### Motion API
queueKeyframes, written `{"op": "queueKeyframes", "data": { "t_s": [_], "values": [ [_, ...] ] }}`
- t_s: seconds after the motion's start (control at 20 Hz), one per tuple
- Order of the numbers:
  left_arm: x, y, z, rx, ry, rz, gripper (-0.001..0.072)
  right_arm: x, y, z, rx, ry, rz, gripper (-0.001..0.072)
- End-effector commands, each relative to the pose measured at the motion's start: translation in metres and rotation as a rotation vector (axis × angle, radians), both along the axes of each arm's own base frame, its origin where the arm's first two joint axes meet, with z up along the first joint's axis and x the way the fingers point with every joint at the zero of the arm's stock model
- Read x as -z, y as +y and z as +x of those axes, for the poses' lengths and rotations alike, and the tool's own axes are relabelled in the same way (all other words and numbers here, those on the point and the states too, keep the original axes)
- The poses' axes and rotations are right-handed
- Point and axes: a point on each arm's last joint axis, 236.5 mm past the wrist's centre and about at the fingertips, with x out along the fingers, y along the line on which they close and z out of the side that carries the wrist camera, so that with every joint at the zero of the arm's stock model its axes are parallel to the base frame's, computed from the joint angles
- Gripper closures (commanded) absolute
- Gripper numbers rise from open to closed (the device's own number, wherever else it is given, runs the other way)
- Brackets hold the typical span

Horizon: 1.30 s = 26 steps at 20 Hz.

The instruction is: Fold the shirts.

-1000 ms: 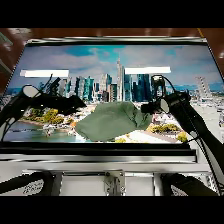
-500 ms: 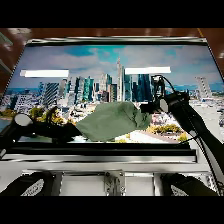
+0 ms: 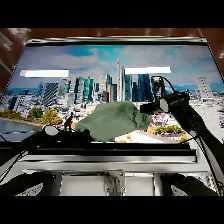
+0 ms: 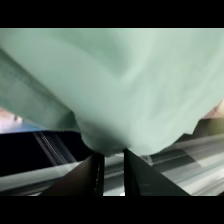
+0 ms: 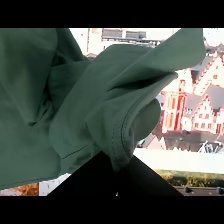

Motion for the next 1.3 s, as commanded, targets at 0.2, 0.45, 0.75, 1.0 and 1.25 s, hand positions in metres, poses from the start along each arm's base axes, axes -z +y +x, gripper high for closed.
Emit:
{"op": "queueKeyframes", "data": {
  "t_s": [0.2, 0.45, 0.75, 1.0, 1.25],
  "values": [
    [-0.006, -0.005, 0.033, -0.035, -0.102, 0.016, 0.0666, 0.001, -0.001, -0.001, 0.0, 0.004, -0.005, 0.0643],
    [-0.09, -0.007, 0.068, 0.097, -0.373, 0.024, 0.0668, -0.014, -0.001, 0.004, -0.025, -0.038, -0.01, 0.0644],
    [-0.399, 0.114, 0.094, -0.116, -1.109, 0.23, 0.0668, -0.206, -0.02, 0.028, -0.103, -0.52, -0.052, 0.0644],
    [-0.645, 0.173, -0.026, -0.411, -1.694, 0.33, 0.0668, -0.422, -0.049, -0.051, -0.051, -1.057, 0.093, 0.0649],
    [-0.676, 0.188, -0.062, -0.461, -1.769, 0.473, 0.0668, -0.437, -0.081, -0.121, 0.014, -1.059, 0.138, 0.0649]
  ]
}}
